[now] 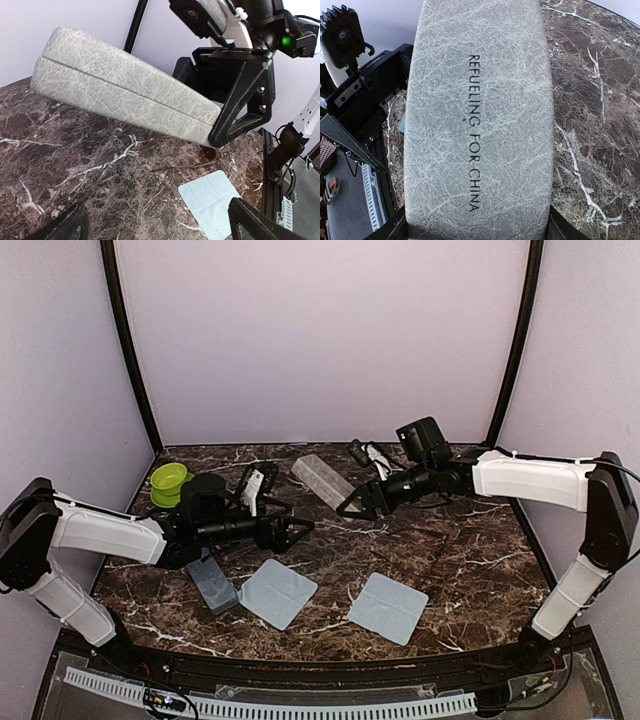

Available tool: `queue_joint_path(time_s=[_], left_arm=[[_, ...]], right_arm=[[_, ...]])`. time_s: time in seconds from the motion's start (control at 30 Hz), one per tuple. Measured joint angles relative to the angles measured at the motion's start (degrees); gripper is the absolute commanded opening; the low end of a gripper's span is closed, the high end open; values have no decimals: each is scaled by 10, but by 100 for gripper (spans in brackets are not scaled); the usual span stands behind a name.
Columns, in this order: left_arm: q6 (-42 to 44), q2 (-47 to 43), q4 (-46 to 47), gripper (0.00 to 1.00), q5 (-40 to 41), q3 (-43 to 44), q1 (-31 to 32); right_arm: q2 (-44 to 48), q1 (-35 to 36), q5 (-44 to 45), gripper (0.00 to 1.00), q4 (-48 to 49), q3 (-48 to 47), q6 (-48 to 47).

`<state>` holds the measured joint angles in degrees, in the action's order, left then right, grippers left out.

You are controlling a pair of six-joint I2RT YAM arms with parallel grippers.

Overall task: Organize the sunglasses
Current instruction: Pass from the right arm to the left

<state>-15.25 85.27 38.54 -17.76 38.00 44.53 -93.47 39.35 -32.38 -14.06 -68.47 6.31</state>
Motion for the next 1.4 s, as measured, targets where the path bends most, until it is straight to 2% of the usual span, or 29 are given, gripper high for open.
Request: queue_joint_path(time_s=[0.2,0.57,0.9,1.1,1.4], left_arm=[[-23,0,89,99,-62,-23,-11],[-139,40,262,99,-168,-30,-50],[-222,100,353,99,-219,7,-60],[-245,113,374,99,-229,15,-61],[-262,123,406,85,-234,24,-61]], right_arm=[[21,7,-26,31,14,14,3],[61,20,-76,31,70,39,35],[61,36,-101,31,81,43,41],[61,42,-109,31,81,43,41],[61,43,-117,30,82,43,41]])
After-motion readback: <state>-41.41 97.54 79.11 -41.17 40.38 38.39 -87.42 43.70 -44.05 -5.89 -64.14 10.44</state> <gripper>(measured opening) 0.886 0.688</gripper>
